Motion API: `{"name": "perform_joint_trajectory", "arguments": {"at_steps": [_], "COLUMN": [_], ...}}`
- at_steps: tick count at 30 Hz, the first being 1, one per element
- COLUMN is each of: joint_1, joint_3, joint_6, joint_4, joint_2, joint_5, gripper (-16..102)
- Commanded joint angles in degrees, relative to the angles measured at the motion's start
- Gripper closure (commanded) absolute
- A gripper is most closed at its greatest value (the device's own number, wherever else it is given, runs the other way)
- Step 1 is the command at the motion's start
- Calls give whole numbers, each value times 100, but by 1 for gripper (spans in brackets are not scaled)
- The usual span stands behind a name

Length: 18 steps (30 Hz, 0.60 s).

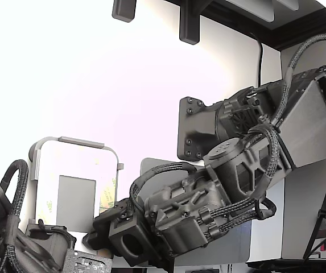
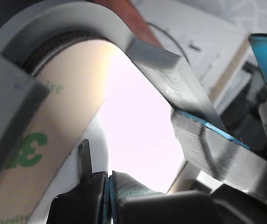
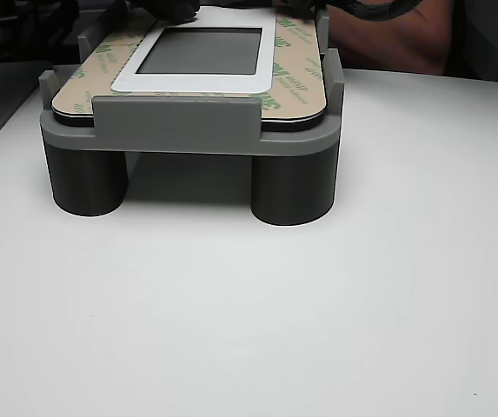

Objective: Peel off protective film from adhesive tape.

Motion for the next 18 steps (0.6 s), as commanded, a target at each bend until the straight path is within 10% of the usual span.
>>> {"name": "perform_joint_trajectory", "arguments": {"at_steps": [1, 18], "joint_1": [-79, 9], "joint_3": [-132, 9], "joint_6": [-9, 114], "joint_4": [-62, -35], "joint_2": [114, 255], "joint_5": [0, 88], "gripper": [95, 95]}}
